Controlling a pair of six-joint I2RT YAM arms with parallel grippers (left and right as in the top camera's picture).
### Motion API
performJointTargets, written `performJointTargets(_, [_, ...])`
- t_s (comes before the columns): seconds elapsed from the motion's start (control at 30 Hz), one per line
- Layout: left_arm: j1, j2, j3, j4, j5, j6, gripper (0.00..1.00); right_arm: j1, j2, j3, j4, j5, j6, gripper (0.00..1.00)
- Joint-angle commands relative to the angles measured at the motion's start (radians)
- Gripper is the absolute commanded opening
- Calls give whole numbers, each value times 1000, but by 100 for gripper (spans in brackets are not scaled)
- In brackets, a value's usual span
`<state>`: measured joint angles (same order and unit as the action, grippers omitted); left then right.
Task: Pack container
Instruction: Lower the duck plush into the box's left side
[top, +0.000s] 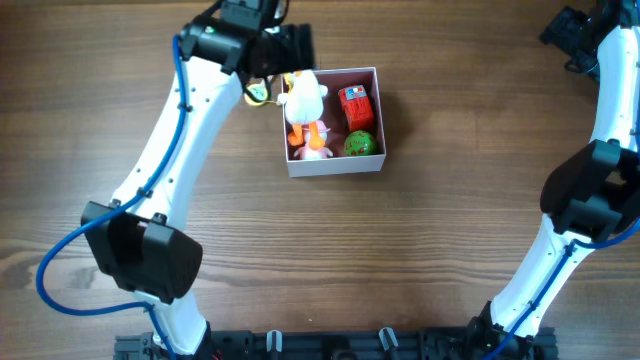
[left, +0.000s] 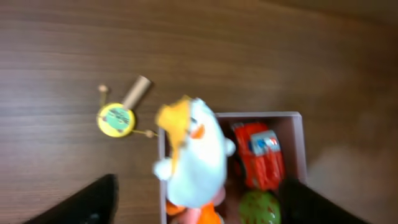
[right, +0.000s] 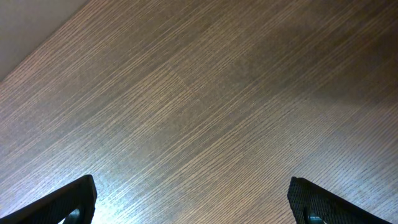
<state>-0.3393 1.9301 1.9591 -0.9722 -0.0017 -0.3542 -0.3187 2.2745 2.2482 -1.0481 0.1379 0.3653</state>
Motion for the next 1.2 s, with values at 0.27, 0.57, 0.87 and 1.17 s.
performJointTargets(0.27, [9,147,3,12,46,10,12,1,8,1,3,-5,4,100])
performJointTargets(0.57, [3,218,3,-15,59,6,4,1,8,1,3,-5,3,100])
performJointTargets(0.87, [-15,220,3,-15,65,6,4,1,8,1,3,-5,4,100])
performJointTargets(1.17, [-69,259,3,-11,64,6,4,1,8,1,3,-5,4,100])
